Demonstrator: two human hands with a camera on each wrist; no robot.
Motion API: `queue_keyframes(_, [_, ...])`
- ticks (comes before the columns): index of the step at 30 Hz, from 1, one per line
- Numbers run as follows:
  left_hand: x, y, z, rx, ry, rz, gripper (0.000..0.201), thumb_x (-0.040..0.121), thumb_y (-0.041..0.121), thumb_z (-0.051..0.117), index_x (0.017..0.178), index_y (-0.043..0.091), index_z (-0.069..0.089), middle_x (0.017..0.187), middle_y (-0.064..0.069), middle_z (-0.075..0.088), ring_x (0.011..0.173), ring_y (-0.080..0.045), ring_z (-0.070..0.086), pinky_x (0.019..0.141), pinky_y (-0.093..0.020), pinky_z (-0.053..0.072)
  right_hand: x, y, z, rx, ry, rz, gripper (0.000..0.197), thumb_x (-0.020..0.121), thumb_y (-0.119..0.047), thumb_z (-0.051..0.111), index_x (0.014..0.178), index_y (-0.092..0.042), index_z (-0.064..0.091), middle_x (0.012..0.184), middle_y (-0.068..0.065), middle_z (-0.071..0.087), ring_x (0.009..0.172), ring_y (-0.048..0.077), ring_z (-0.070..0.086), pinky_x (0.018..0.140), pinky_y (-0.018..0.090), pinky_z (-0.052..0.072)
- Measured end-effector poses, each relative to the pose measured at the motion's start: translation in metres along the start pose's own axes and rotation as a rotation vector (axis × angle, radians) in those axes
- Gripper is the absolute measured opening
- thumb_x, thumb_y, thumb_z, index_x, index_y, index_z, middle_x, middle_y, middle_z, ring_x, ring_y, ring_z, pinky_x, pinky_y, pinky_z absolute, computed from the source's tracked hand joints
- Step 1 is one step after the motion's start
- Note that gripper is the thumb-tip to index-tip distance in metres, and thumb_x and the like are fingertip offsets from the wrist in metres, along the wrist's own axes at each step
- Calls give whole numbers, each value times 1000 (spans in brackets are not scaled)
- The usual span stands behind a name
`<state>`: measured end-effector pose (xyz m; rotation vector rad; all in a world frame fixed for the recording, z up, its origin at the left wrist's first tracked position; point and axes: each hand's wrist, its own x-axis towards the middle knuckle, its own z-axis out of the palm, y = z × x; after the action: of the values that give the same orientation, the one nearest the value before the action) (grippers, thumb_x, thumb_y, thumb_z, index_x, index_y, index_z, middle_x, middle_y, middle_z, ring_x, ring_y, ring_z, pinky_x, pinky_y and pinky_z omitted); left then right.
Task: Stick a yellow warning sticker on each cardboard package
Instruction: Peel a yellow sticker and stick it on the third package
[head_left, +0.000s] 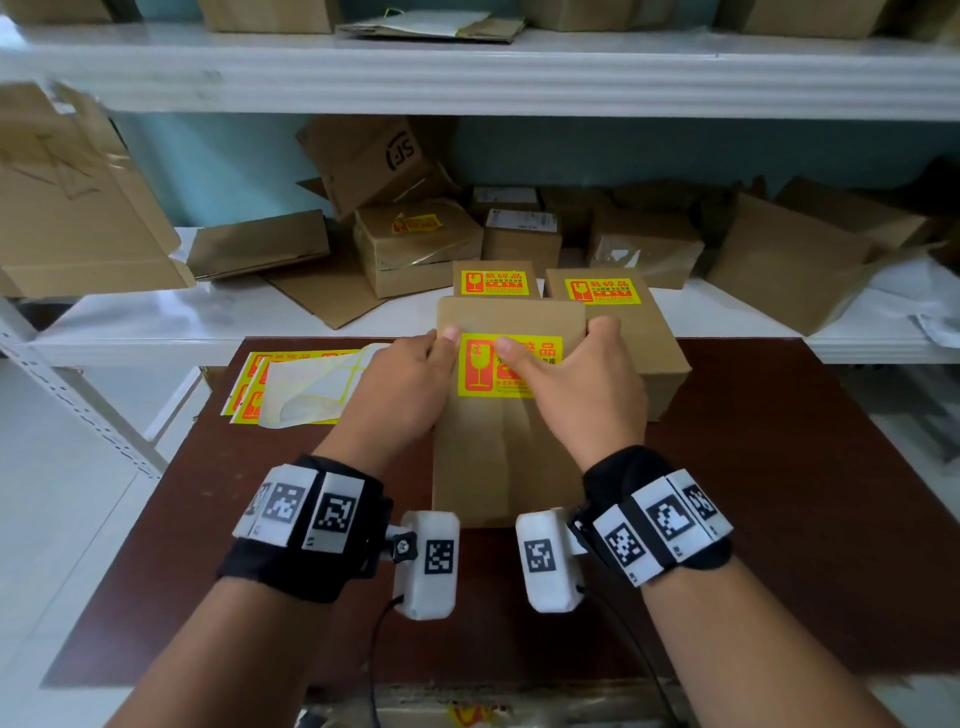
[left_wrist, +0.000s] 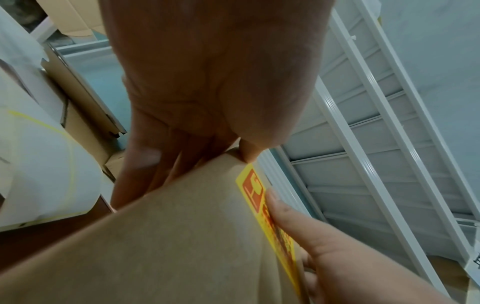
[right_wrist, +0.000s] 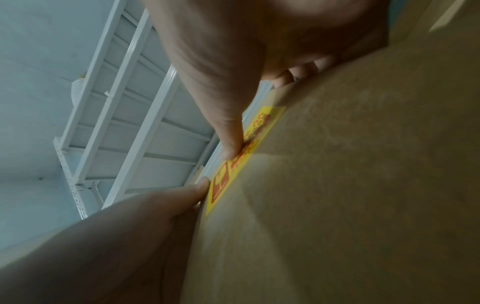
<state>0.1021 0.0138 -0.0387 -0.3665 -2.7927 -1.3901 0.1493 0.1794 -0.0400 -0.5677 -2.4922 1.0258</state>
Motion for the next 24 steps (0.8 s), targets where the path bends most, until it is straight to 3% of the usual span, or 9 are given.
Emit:
queue_keyframes(2, [1,-3,-1,-3,-11,-7,57,105,50,32,90,13,72,92,-8,71,92,-30,64,84,-47,53,3,2,1,27,-3,-10,69,74,-73,70,110,-18,50,94,-4,63,86,19,62,74,38,52])
queue_keyframes(6, [5,-12,-1,2,-5,-16,60,103,53,31,82,12,70,88,-8,70,89,-30,64,82,-44,52,11,6,1,102,-16,-13,48,84,-56,72,107,-16,60,84,-5,65,83,19,63,71,31,45])
queue_keyframes(10, [9,-14,-1,-8,-9,-41,59,104,51,32,89,10,72,94,-10,72,93,-30,64,87,-42,49,18,14,5,204,-13,0,23,92,-41,69,99,-20,69,89,-8,71,87,15,67,80,34,55])
queue_keyframes(14, [9,-13,0,-36,-41,-82,59,97,64,39,87,15,71,90,-4,70,92,-26,65,83,-41,52,25,23,9,330,-30,45,28,94,-37,65,114,-20,74,102,-6,76,98,15,70,93,44,57])
queue_keyframes(17, [5,-9,1,-1,-47,-92,46,87,66,58,91,21,67,89,5,69,89,-19,66,74,-35,52,23,23,9,335,-42,22,32,98,-33,60,124,-18,71,112,-4,75,105,15,68,98,44,55])
queue_keyframes(19, [6,-9,1,48,-74,-86,48,81,61,70,105,20,68,98,4,72,93,-17,67,78,-34,53,18,23,7,320,-80,-10,30,99,-37,58,122,-24,70,111,-9,74,104,12,67,97,44,55])
queue_keyframes(21, [7,-9,-1,61,-84,-78,54,76,58,76,112,19,68,101,3,72,94,-16,67,78,-34,53,11,19,4,284,-132,-42,34,92,-55,58,114,-32,68,104,-17,72,100,9,67,94,44,55])
queue_keyframes(24, [9,-13,-3,40,-111,-72,53,76,53,79,115,20,67,104,4,72,96,-16,67,81,-35,54,2,11,2,152,-191,-66,59,74,-79,54,112,-35,60,102,-18,70,98,9,65,91,43,54])
